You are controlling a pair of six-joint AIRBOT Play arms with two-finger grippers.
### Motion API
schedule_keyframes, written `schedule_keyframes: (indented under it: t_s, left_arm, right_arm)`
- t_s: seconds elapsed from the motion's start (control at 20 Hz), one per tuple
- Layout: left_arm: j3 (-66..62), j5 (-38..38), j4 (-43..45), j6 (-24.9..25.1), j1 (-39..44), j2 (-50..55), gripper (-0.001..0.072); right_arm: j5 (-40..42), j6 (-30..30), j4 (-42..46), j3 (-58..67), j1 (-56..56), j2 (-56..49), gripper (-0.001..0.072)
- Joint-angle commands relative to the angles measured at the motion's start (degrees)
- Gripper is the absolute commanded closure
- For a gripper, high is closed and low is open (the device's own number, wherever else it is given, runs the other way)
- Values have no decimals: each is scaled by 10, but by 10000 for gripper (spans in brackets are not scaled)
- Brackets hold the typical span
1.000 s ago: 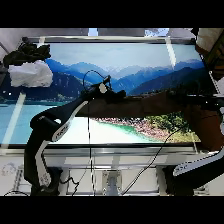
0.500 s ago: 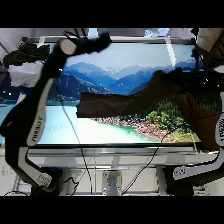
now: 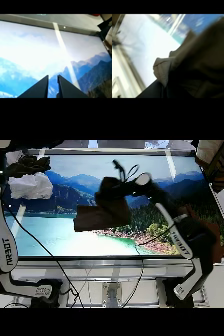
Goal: Fold the shirts.
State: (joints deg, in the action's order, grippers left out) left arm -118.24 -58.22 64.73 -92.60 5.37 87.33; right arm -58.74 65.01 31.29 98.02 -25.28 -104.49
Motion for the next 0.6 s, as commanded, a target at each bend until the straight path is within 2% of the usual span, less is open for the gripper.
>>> schedule_keyframes:
  t_s: [0.0,0.05,0.1,0.15,0.3,0.4,0.55]
  left_arm:
    - [17,-34,40,1,-12,-7,545]
    - [23,-34,48,1,-12,-7,545]
    - [27,-32,55,1,-12,-7,545]
    - [28,-31,64,1,-12,-7,545]
    - [29,-29,68,1,-12,-7,546]
    - [28,-30,67,1,-12,-7,545]
    - [29,-46,62,0,-10,-7,545]
  right_arm:
    - [53,-35,-71,6,-79,-66,670]
    - [60,-47,-78,6,-85,-67,589]
    - [67,-50,-81,6,-84,-65,335]
    - [66,-48,-82,6,-76,-61,231]
    - [50,-33,-75,6,-24,-46,231]
    - [8,-15,-63,6,26,-39,232]
    - [-52,75,59,6,105,-38,232]
